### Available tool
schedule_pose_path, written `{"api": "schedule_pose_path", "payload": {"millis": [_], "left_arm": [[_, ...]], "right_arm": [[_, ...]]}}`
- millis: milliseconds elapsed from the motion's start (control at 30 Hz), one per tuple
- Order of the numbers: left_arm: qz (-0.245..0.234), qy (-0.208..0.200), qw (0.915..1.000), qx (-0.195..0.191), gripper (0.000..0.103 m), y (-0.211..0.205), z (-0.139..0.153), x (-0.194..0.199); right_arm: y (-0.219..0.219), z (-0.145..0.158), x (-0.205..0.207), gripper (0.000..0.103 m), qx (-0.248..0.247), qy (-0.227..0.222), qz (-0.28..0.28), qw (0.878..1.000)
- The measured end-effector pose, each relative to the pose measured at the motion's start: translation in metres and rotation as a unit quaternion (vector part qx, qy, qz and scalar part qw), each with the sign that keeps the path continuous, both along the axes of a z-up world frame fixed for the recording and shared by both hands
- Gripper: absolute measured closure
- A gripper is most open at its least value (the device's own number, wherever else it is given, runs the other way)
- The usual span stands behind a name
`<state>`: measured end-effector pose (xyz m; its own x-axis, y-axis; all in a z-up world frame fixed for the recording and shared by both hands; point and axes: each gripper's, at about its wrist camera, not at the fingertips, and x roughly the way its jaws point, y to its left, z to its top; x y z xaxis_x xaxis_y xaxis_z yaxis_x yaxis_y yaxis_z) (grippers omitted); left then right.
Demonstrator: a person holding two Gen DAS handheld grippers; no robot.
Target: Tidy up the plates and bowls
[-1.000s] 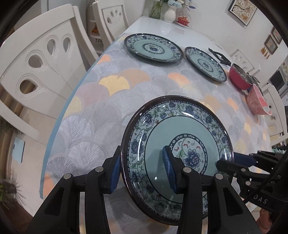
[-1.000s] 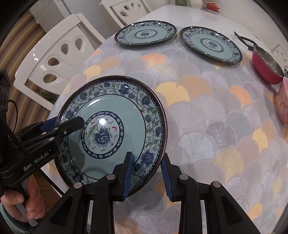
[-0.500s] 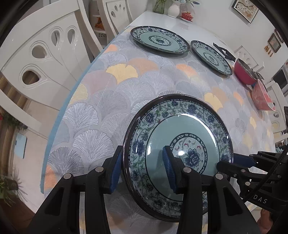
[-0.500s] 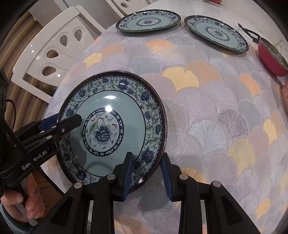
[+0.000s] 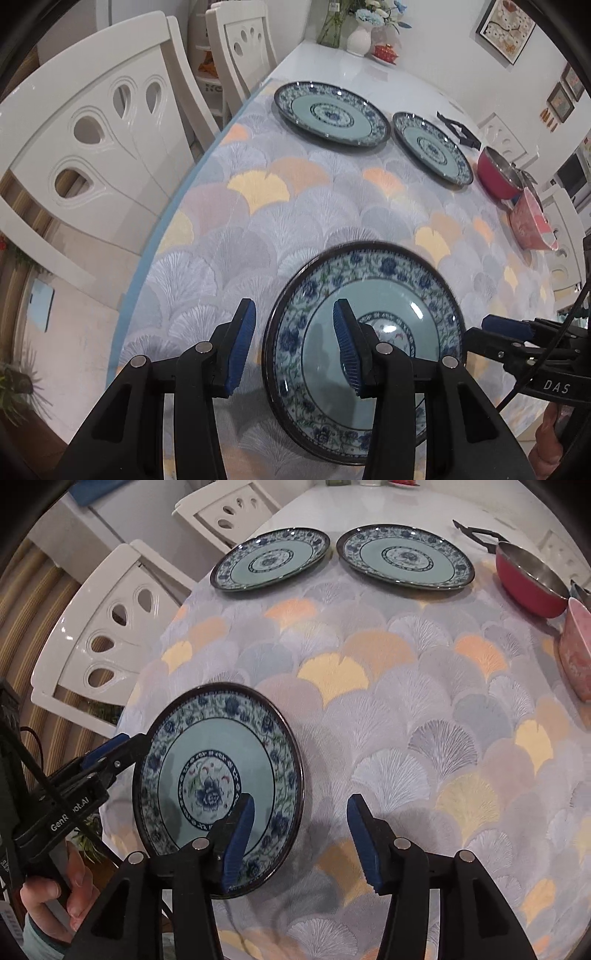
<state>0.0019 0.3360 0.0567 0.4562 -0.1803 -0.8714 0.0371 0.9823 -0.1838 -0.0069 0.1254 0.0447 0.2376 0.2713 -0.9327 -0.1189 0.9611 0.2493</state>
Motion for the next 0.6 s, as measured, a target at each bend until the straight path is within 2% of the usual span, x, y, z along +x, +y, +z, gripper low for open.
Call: {"api": "schedule_pose_path", "payload": {"millis": [333,400,533,600], "left_arm": [[0.004,-0.029,0.9996,-0.005,0.062,0.004,0.024,0.021],[0.002,-0.037,0.9993,-0.003,0.055,0.005,0.031,0.031],[-0.001,-0.058,0.9983,0.002,0.050,0.007,0.049,0.060],[-0.001,-0.069,0.9976,-0.002,0.041,0.008,0.059,0.076]], "right_arm": [[-0.005,0.009,0.014,0.052,0.002,-0.012,0.000,1.000],[-0.007,0.014,0.022,0.052,0.005,-0.018,-0.003,1.000],[-0.012,0.028,0.047,0.052,0.015,-0.031,-0.012,0.999],[-0.016,0.038,0.063,0.052,0.029,-0.038,-0.022,0.999]]}}
